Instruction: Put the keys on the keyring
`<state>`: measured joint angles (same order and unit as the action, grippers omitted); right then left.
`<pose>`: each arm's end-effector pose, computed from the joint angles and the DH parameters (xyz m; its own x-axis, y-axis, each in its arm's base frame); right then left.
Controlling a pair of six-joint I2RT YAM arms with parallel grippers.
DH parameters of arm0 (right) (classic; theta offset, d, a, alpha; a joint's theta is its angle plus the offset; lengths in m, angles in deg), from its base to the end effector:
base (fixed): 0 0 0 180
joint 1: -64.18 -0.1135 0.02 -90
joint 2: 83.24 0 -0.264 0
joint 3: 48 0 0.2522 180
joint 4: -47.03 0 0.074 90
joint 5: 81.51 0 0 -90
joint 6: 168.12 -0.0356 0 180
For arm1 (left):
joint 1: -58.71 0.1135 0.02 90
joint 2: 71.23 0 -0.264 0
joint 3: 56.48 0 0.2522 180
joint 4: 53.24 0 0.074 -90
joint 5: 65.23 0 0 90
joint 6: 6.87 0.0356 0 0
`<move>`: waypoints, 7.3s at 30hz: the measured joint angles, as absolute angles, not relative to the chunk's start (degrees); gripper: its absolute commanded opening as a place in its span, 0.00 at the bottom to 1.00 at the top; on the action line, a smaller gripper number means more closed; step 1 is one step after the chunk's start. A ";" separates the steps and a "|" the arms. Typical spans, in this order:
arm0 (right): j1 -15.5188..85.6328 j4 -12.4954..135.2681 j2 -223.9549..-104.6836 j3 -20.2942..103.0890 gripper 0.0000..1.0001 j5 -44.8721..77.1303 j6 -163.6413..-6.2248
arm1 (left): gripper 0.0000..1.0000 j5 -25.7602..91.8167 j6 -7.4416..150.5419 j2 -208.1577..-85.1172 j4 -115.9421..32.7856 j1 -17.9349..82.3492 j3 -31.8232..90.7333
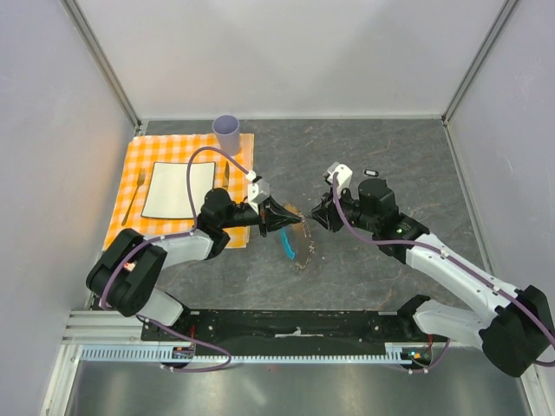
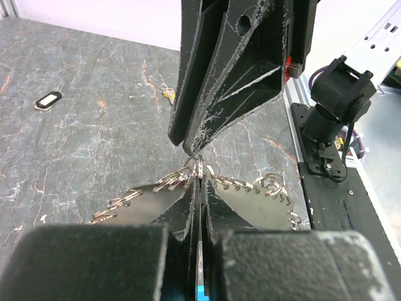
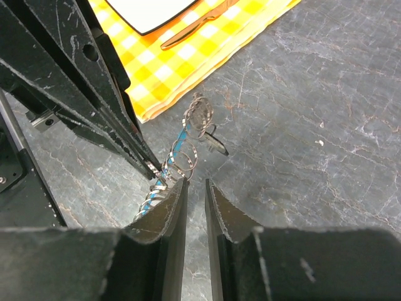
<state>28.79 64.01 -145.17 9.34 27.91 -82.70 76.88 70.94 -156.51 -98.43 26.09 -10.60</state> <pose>0.1947 0.1528 0.2867 -0.3625 -0.1651 -0.9172 -0.7718 0.6049 0.1961 0.2279 -0.1792 0.2262 -0.1265 -0.0730 -0.9893 0.9879 0.0804 -0.1323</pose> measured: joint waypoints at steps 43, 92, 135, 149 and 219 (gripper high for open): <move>28.72 58.44 -142.88 7.04 0.28 29.77 -83.40 | 0.02 73.37 71.23 -152.81 -96.27 26.06 -11.19; 28.57 52.63 -142.79 4.57 0.00 37.74 -82.94 | 0.25 75.81 68.02 -152.81 -102.17 26.48 -11.84; 28.57 62.77 -142.02 6.08 0.00 39.67 -79.40 | 0.18 92.69 83.73 -156.79 -64.53 25.93 5.36; 28.61 63.45 -142.20 6.08 0.00 39.58 -79.38 | 0.03 92.40 87.91 -156.40 -59.97 25.50 6.10; 28.31 55.62 -135.99 4.88 0.22 33.07 -81.85 | 0.02 76.29 66.70 -151.74 -111.74 24.93 -11.54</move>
<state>28.31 55.62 -135.99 4.88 33.07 -81.85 76.29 66.70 -151.74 -111.74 24.93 -11.54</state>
